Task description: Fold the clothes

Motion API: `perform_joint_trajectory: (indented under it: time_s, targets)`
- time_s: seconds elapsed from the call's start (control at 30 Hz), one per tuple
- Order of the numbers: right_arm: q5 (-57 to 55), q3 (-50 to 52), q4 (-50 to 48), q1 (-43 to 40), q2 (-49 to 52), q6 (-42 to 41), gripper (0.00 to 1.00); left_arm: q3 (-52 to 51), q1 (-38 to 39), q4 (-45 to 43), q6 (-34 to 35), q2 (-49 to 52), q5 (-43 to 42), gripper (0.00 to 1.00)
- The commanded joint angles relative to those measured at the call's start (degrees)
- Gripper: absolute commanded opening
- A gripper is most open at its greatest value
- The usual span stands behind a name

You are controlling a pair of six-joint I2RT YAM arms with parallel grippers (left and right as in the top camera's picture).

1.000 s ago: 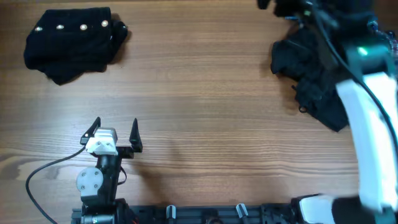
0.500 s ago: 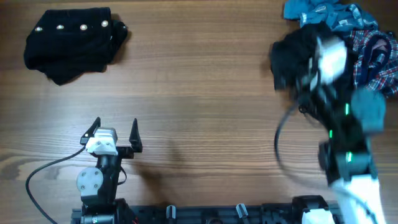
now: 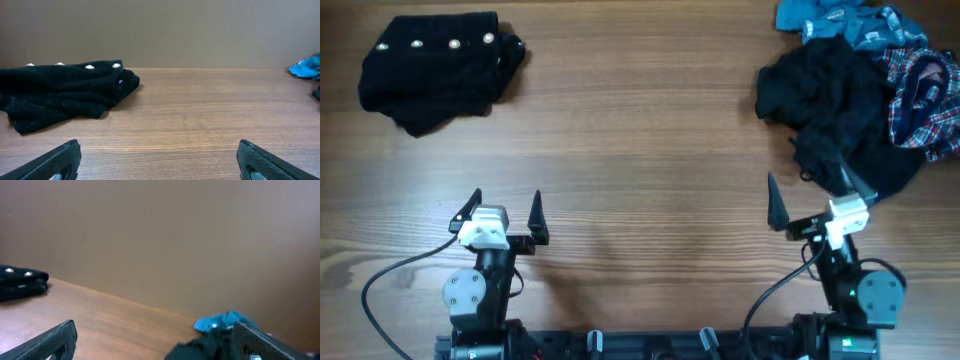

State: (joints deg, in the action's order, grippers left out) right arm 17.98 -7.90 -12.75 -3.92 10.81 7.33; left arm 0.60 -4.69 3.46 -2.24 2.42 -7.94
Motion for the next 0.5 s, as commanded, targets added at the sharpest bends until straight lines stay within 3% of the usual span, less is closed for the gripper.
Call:
perform_joint_trajectory:
  time_s: [0.0,0.47]
  targets:
    - [-0.61,3.8,-0.13,-0.28,-3.89,-1.42,0.99,-0.28,-0.46,0.24,0.81,-0.02,0.57,1.0]
    - [-0.55,7.63,6.36,-0.28,-10.62,-1.51,1.0,-0.28,-0.46,0.24,0.81,-0.02,0.57,1.0]
